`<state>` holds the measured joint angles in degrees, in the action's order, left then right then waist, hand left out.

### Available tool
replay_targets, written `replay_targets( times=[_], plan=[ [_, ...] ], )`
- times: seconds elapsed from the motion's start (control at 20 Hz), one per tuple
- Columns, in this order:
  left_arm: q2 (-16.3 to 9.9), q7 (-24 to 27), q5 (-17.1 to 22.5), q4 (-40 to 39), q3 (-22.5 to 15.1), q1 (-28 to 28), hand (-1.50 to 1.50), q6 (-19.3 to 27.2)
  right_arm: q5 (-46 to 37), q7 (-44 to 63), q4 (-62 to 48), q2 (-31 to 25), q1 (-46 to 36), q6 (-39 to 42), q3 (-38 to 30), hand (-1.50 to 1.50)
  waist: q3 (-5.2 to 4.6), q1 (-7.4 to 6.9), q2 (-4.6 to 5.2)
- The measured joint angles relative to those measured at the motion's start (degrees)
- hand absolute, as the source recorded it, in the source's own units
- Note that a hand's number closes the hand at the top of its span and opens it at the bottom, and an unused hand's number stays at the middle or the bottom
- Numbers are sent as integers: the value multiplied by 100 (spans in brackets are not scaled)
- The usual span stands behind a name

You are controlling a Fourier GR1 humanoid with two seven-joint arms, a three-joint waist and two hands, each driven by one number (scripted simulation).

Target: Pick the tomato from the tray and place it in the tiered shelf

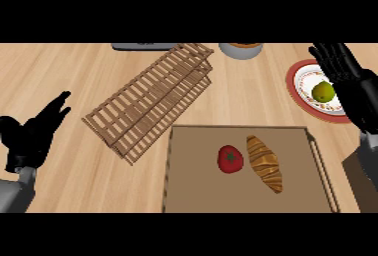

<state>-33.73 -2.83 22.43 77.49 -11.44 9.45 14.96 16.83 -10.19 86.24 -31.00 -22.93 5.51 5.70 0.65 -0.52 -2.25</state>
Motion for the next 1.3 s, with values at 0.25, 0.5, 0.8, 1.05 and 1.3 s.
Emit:
replay_targets(
  times=[0.25, 0.5, 0.8, 1.05, 1.3],
  plan=[
    [31, 27, -150, 95, -182, -236, 0, -27, -616, 876, -5, -187, 562, -1145, -251, -150, -208, 312, 80],
    [173, 82, -193, 63, -441, -567, 0, -138, -1433, 2003, -446, -512, 1548, -2356, -475, -150, -281, 690, 116],
    [388, 248, -342, 47, -701, -681, 0, -236, -1673, 2221, 653, 600, 2441, -3495, -108, -150, -202, 445, 118],
    [528, 385, -501, -68, -792, -621, 0, -319, -2461, 3043, 2010, 804, 3006, -3846, 809, -150, -109, 256, 165],
    [616, 276, -597, -59, -856, -521, 0, -325, -3121, 4776, 2838, 486, 2925, -3417, 1525, -150, -98, 115, 194]
  ],
)
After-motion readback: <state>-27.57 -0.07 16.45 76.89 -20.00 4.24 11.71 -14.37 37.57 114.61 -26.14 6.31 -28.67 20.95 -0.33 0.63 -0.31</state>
